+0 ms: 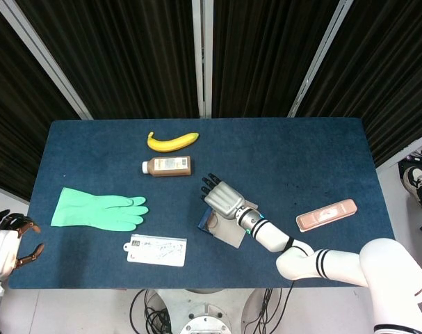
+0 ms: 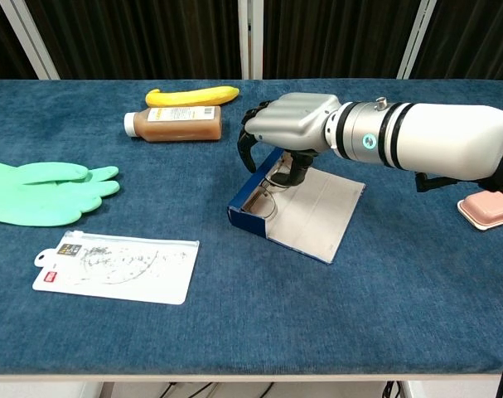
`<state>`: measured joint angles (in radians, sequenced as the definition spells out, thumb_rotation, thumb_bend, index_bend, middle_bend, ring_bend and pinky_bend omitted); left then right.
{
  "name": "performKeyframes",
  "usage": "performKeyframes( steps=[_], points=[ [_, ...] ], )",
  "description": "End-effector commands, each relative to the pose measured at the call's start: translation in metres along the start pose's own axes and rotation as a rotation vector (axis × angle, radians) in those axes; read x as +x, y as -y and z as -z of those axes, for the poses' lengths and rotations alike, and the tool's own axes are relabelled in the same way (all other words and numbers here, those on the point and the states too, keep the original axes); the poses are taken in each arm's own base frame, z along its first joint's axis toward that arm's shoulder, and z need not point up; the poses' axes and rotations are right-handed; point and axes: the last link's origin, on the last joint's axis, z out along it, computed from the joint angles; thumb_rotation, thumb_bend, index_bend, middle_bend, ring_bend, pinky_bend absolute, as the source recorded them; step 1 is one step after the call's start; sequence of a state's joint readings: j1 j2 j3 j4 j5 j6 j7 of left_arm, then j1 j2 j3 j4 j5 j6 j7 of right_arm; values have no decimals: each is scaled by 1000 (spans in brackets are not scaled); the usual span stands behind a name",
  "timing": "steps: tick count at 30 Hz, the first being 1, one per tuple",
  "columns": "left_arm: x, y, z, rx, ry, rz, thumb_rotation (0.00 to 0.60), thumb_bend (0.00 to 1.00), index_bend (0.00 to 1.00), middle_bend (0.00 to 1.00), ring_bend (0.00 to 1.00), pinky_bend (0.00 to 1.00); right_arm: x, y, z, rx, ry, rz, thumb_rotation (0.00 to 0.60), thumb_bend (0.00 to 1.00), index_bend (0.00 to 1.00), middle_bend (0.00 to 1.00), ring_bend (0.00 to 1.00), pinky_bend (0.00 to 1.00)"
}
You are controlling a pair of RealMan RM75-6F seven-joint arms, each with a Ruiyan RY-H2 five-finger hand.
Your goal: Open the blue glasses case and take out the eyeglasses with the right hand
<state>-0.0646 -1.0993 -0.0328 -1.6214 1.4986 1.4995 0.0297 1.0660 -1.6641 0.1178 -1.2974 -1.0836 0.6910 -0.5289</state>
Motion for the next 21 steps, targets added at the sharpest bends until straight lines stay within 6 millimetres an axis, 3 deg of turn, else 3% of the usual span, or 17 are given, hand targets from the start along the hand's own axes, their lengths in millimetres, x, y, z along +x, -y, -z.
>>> performKeyframes(
  steps=[1,21],
  points=[
    [0,0,0,0,0,1,600,239,477,374,228,140,0,1,-1,1,-1,-2,600,386,405,205,0,0],
    [0,0,0,-1,1,2,600,238,476,374,228,139,0,3,-4,0,1,-1,600,439,491,232,0,0]
  ],
)
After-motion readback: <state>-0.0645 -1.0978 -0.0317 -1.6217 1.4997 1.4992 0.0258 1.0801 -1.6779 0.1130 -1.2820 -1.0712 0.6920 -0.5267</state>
